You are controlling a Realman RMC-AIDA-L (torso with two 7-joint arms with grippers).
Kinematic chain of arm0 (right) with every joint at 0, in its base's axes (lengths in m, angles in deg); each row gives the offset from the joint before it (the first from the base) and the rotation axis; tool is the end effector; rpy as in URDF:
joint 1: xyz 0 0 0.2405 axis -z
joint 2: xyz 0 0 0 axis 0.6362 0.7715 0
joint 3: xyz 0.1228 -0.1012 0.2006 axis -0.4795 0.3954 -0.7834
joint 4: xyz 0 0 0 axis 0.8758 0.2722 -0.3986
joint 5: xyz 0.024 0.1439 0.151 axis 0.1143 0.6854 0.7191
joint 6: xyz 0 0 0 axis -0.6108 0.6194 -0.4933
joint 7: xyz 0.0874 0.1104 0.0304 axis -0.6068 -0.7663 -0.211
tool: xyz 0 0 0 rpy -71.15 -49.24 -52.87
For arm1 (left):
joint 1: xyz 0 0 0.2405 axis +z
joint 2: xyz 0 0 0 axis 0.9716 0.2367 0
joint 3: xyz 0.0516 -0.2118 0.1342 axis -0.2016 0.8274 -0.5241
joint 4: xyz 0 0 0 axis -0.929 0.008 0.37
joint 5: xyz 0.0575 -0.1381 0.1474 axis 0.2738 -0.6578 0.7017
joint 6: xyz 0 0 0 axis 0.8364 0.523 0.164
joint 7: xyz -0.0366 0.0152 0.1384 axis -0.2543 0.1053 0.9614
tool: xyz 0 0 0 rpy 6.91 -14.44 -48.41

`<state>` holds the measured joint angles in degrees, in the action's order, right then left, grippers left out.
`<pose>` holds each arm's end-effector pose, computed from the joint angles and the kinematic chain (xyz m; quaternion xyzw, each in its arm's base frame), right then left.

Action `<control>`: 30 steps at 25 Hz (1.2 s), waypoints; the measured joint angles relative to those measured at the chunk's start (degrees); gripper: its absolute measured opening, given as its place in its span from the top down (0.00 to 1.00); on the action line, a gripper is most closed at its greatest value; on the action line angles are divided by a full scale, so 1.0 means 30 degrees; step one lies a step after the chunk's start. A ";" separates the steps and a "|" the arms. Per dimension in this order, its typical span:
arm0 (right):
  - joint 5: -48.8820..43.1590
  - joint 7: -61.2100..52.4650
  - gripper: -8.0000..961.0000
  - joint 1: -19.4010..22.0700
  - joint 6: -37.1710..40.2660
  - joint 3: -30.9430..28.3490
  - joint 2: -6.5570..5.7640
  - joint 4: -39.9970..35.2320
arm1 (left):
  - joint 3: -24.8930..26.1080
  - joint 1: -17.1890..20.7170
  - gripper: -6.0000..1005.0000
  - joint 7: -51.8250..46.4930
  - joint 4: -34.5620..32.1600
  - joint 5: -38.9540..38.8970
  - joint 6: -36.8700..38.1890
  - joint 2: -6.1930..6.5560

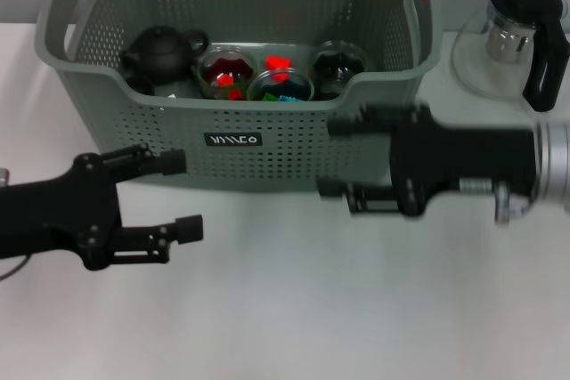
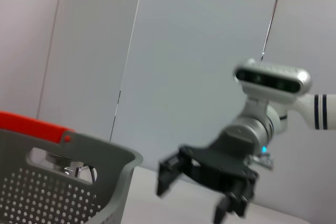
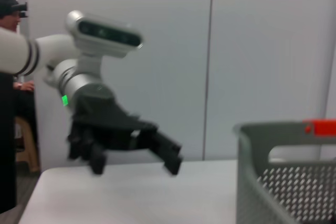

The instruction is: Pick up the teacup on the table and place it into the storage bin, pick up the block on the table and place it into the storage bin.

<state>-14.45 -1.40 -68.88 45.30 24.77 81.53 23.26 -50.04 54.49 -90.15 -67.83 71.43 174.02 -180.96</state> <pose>0.1880 0.3313 -0.0233 -0.9572 0.0225 0.2757 0.0847 -0.2663 0.2570 0.0545 -0.9233 -0.1643 -0.3321 0.1011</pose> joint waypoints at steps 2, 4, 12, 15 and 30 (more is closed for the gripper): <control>-0.0024 0.1126 0.23 0.0196 0.0012 -0.0086 -0.0011 0.1257 | -0.0139 0.0006 0.12 0.0537 0.0578 0.0136 -0.0413 -0.0013; -0.0130 0.2022 0.23 0.0252 -0.0092 -0.0148 -0.0025 0.2435 | -0.0506 -0.0094 0.12 0.0812 0.1256 0.0392 -0.1178 -0.0013; -0.1040 0.3007 0.23 0.0195 -0.1053 -0.0140 -0.0034 0.4511 | -0.2269 -0.0844 0.12 0.1678 0.3831 0.1778 -0.4113 0.0043; -0.1730 0.2917 0.23 0.0030 -0.1164 -0.0184 -0.0028 0.4717 | -0.2787 -0.0967 0.12 0.1764 0.4388 0.1996 -0.4901 0.0063; -0.4135 0.0522 0.23 -0.1005 -0.1997 -0.0272 -0.0202 0.4621 | -0.2912 -0.1257 0.12 0.1762 0.4610 0.2375 -0.5878 0.0100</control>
<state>-26.85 0.17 -71.89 39.30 23.96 80.93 37.13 -58.78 50.72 -84.86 -54.00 78.55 156.38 -180.66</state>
